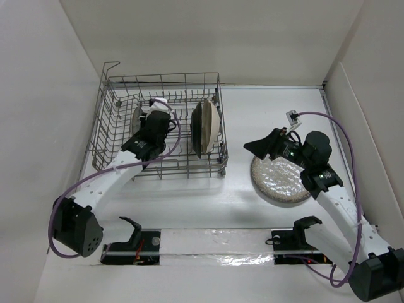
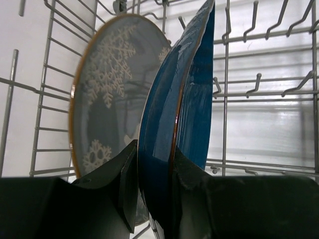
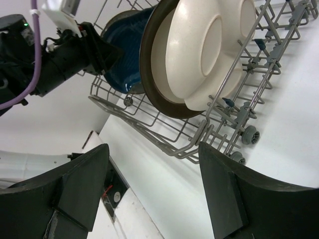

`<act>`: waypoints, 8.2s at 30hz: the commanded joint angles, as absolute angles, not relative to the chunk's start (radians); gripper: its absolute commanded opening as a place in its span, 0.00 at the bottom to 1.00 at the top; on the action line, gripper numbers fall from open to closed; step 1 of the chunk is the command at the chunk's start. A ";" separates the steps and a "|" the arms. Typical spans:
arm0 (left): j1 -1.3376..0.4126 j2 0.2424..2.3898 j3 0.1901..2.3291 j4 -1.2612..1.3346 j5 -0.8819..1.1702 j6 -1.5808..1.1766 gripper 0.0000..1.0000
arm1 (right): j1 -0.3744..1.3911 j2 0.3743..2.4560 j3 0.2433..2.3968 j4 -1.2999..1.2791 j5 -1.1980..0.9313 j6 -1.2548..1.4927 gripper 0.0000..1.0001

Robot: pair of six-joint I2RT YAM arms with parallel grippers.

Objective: Load the plates into the dish rack

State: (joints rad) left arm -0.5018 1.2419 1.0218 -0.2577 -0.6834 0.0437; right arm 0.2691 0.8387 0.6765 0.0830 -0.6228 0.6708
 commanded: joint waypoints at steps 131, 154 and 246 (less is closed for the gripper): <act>-0.676 0.810 1.012 -0.095 0.198 -0.199 0.32 | -0.368 1.427 0.476 -0.094 -0.212 0.621 0.55; -0.676 0.917 1.008 -0.069 0.239 -0.241 0.16 | -0.424 1.007 0.423 0.173 -0.221 0.890 0.00; -0.114 1.105 1.666 0.004 0.483 -0.575 0.00 | -0.264 1.204 0.660 0.941 -0.850 1.447 0.81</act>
State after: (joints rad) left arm -0.1761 1.2144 1.5238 -0.1230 0.5034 -0.5426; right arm -0.2710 1.2373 0.6617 0.9718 -0.8532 1.5257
